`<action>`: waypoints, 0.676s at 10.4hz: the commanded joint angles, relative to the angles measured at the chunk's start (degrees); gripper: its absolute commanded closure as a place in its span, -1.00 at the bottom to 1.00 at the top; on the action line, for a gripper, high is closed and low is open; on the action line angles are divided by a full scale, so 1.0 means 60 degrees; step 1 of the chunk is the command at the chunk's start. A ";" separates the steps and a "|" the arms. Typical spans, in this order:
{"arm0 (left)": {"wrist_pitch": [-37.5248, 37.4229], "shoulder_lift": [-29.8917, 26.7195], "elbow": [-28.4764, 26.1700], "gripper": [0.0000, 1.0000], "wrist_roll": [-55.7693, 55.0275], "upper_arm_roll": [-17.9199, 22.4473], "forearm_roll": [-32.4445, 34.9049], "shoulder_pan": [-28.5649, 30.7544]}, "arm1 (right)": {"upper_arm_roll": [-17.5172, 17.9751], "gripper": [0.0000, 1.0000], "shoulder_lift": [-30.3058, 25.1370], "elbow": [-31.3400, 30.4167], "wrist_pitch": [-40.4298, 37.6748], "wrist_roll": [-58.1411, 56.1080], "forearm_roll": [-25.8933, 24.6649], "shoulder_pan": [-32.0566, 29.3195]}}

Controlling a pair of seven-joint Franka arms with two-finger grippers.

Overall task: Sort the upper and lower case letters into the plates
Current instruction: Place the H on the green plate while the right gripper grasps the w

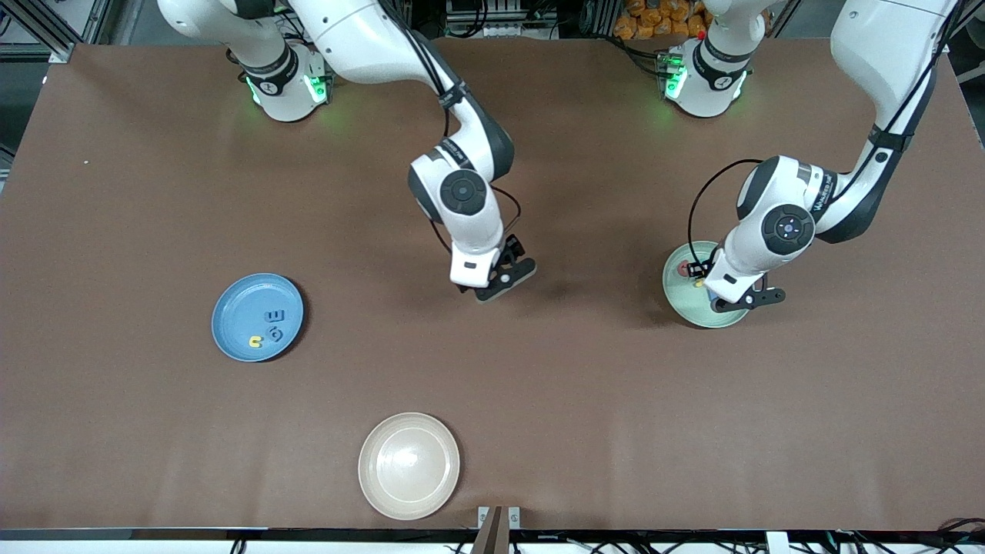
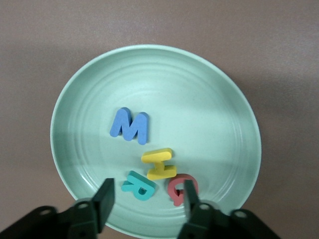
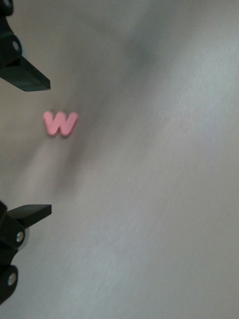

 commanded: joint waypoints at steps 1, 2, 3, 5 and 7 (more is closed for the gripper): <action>0.0001 -0.0206 0.0023 -1.00 0.0187 -0.0070 0.0209 0.0072 | 0.0235 -1.00 0.0737 0.0738 -0.0105 0.0088 0.0170 -0.0111; -0.0042 -0.0279 0.0154 -1.00 0.0143 -0.0070 0.0209 0.0072 | 0.0265 -1.00 0.0869 0.0753 -0.0090 0.0132 0.0170 -0.0067; -0.0376 -0.0453 0.0286 -1.00 0.0186 -0.0099 0.0194 0.0058 | 0.0279 -1.00 0.1001 0.0797 -0.0090 0.0481 0.0170 0.0078; -0.0700 -0.1067 0.0462 -1.00 0.0201 -0.0362 0.0136 0.0072 | 0.0280 -1.00 0.1032 0.0827 -0.0163 0.0879 0.0155 0.0167; -0.2260 -0.1159 0.1832 -1.00 0.1117 -0.0581 -0.0010 0.0072 | 0.0280 -1.00 0.1046 0.0827 -0.0105 0.0909 0.0126 0.0196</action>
